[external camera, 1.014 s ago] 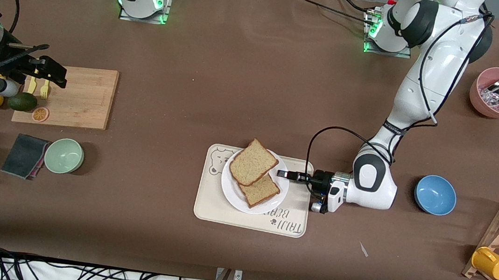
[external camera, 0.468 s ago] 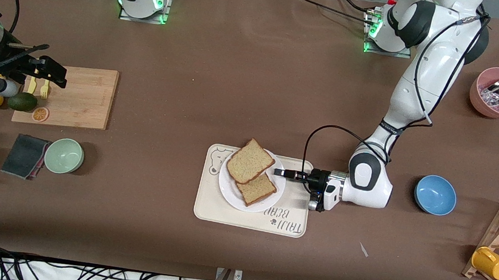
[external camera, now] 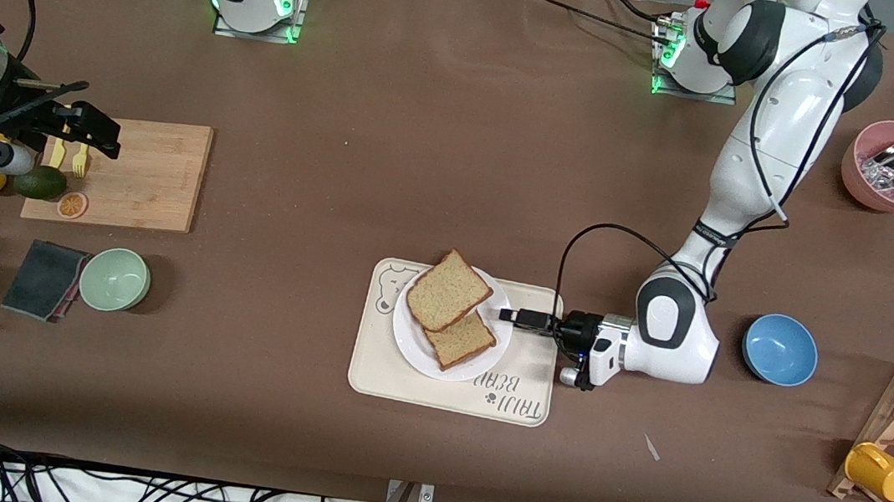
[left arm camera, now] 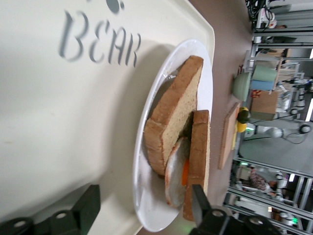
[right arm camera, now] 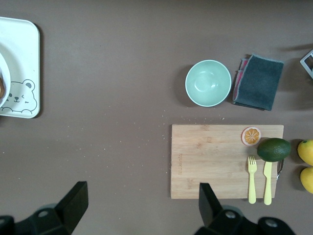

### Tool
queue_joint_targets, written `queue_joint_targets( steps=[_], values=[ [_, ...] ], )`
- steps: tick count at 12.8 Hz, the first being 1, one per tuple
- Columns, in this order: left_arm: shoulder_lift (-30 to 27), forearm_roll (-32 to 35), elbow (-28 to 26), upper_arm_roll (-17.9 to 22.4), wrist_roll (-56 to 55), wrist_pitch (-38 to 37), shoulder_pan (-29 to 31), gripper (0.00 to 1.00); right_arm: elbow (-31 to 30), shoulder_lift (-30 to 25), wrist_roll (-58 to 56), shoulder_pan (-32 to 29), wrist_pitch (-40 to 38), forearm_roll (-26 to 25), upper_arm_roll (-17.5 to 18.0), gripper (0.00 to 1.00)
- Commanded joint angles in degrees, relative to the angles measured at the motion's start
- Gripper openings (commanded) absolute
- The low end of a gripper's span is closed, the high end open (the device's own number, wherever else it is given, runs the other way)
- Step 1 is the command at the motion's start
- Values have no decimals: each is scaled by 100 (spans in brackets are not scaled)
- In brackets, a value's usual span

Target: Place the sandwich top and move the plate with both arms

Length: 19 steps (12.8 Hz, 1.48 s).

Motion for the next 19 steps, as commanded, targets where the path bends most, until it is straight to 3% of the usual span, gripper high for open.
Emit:
queue_joint_targets(
  steps=[1,4,7,12,15,19],
  values=[
    [-555,1011,-106,93,-202,-452,209,100,87,35,-52,-25,-10,-40,31,100],
    [-871,2039,-98,111,-229,-866,553,100,87,35,-52,-33,-10,-40,31,100],
    [-1582,3436,-133,155,-255,-1638,746,100,87,35,-52,-33,-10,-40,31,100],
    [-2707,5046,-159,155,-1079,-2447,799,100,87,43,-52,-25,-10,-49,31,100],
    [-3498,5426,-168,111,-2124,-3115,729,100,87,43,-52,-25,-10,-40,31,100],
    [-4720,5875,-545,59,-2620,-3187,702,100,87,43,-52,-25,-10,-40,31,100]
  ],
)
